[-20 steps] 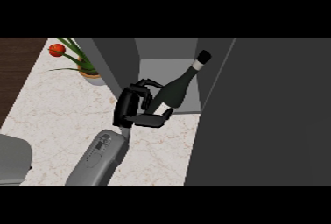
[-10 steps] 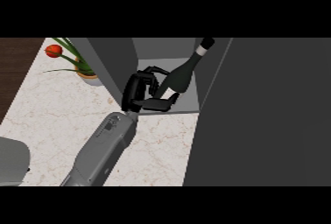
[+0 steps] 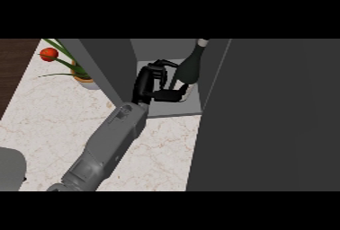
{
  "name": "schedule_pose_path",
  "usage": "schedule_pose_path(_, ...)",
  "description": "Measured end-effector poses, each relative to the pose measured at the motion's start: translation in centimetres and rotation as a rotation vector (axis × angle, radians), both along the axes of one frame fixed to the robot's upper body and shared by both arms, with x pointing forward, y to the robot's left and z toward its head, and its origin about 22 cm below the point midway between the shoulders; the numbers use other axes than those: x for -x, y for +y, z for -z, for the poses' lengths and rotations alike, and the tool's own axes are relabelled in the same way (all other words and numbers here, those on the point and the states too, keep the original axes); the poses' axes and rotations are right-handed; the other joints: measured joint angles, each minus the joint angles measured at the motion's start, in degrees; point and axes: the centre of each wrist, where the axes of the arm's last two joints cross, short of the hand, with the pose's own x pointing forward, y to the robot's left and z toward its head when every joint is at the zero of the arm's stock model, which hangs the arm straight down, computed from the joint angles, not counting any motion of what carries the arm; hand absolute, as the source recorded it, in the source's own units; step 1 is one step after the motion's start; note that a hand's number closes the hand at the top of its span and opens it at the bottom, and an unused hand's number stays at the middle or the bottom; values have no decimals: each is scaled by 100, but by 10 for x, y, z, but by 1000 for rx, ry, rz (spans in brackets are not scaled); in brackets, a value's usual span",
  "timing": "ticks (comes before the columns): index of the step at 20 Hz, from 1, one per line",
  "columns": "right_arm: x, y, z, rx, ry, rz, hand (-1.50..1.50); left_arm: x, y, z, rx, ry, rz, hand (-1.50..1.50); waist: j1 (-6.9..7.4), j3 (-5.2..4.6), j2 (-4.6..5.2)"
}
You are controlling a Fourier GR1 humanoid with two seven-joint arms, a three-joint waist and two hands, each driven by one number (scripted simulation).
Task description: Pick up the wine, place it into the cabinet and close the cabinet
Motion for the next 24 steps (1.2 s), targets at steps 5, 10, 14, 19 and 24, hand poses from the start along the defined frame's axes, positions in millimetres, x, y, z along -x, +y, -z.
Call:
schedule_pose_path(5, 0, 1, 1, -12, -6, -13, -150, -9, 2, 1, -34, 47, -42, 150, -66, -3, 32)
schedule_pose_path(10, -1, 0, 2, -14, -10, -11, -150, -18, 6, -3, -5, 75, -85, 150, -77, -4, 55)
schedule_pose_path(14, 1, 1, 4, -24, -6, -17, -150, -22, 10, 0, 3, 95, -115, 150, -128, -5, 72)
schedule_pose_path(19, 3, 0, 6, -27, -9, -23, -150, -27, 15, -4, -11, 83, -158, 150, -199, -5, 102)
schedule_pose_path(24, 4, -1, 8, -23, -18, -38, -150, -32, 26, -7, -55, 46, -199, -150, -242, -5, 130)
